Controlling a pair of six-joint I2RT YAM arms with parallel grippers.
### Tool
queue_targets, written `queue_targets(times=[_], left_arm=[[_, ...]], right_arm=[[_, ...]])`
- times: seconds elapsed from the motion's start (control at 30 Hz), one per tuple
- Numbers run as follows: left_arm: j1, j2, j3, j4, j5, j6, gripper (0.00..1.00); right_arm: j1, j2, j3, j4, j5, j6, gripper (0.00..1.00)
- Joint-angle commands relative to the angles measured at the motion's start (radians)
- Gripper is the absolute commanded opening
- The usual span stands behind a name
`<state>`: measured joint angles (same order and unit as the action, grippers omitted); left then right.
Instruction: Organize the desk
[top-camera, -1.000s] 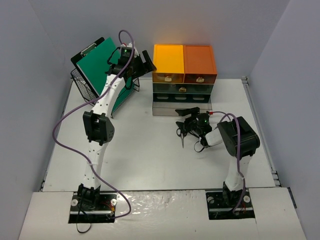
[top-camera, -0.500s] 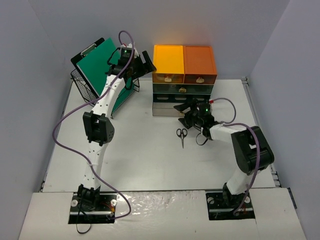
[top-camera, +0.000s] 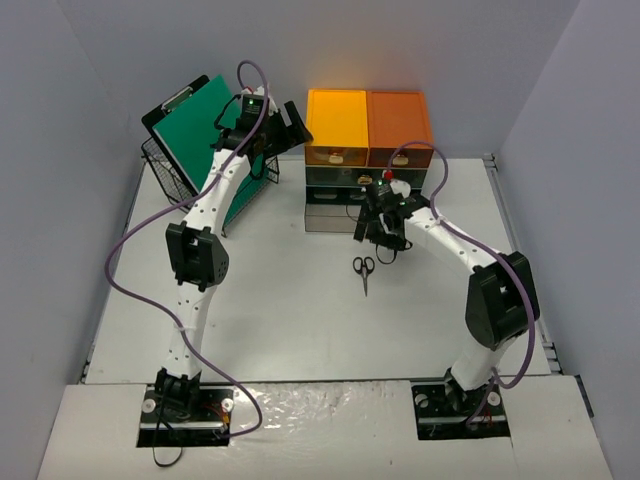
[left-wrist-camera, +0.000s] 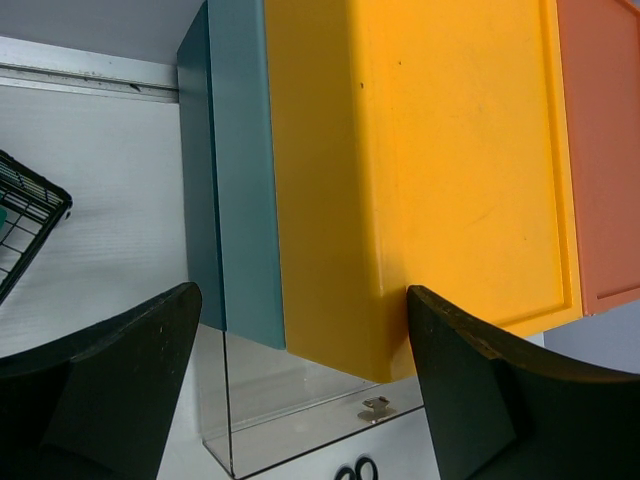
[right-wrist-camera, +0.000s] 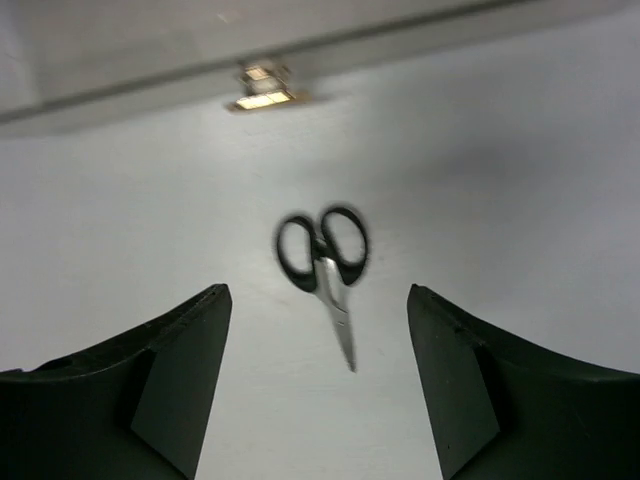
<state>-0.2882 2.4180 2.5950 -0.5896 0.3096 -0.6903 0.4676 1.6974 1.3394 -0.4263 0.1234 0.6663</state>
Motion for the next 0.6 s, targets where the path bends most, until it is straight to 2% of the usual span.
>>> queue_targets(times=[0.0,0.3,0.57], left_arm=[[0.026,-0.031,-0.002,-0.087,-0.079,0.039,0.79],[0.026,-0.033,-0.003,-0.088,-0.08,0.038,0.79],[0.026,-0.034,-0.003,-0.093,-0.081,0.042,0.79]], right_arm=[[0.026,0.011,-0.057,-0.166,0.134,-0.066,0.67],[0.1,0.02,-0.127,-0.142,0.205,-0.06,0.57],[0.138,0.02,-0.215,0.042,0.173,-0.072,0.53]])
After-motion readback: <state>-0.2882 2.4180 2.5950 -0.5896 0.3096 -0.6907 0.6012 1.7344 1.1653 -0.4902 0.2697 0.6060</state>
